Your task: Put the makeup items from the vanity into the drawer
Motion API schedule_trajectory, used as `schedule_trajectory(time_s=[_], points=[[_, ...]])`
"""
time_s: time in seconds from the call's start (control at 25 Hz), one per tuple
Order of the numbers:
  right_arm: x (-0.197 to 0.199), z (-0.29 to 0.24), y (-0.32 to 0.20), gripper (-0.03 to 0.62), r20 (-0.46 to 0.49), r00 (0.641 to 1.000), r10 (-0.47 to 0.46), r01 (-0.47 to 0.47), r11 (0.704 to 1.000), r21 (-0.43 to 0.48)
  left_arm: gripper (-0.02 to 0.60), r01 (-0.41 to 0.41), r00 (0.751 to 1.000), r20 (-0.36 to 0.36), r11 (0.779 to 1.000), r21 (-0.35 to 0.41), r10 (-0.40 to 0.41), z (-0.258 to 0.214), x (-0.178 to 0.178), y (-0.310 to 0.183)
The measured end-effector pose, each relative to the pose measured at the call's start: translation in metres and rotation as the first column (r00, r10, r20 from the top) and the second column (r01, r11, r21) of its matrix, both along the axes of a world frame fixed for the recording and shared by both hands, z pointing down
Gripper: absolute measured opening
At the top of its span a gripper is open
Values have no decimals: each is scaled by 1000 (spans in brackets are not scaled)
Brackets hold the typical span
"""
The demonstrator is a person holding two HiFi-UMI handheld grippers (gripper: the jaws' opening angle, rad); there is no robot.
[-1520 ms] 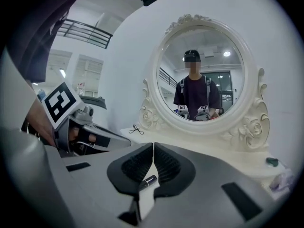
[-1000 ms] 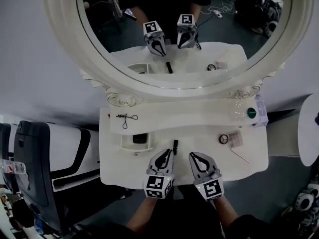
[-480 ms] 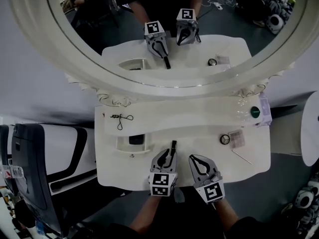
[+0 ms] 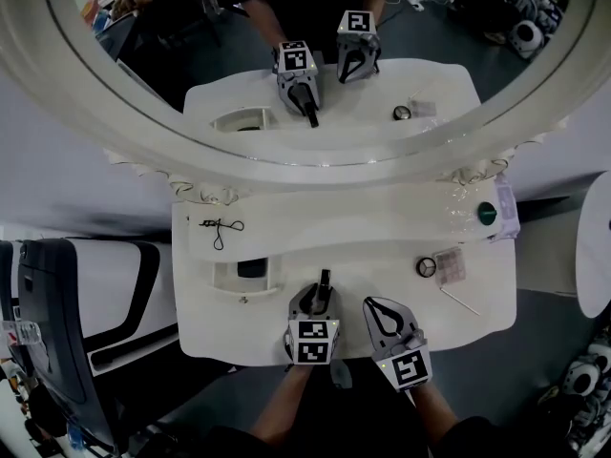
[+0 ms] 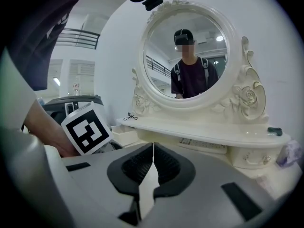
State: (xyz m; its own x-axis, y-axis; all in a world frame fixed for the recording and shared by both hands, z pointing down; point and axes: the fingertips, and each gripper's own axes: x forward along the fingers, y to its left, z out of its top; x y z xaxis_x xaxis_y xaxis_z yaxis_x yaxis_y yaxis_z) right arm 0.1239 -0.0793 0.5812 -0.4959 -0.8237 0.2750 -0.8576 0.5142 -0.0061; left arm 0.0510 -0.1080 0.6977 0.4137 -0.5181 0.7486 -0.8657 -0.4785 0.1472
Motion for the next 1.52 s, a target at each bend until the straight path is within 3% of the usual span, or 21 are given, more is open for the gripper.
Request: schedule_trajectory(time_s=[0.48, 0.72, 1.16, 1.52], points=[[4, 1, 1, 28, 8, 1000, 4, -4, 1000, -3, 107, 28, 998, 63, 999, -19, -26, 13, -4, 0], [2, -4, 3, 28, 17, 1000, 4, -4, 1000, 0, 104, 32, 999, 36, 999, -23, -31, 8, -7, 0], [-4, -21, 7, 28, 14, 1000, 17, -16, 1000, -27, 104, 28, 999, -19, 998, 51, -27, -35, -17, -2], [-12, -48, 11, 28, 119, 992, 45, -48, 999, 21, 104, 15, 995, -95, 992, 127, -3, -89, -18, 5]])
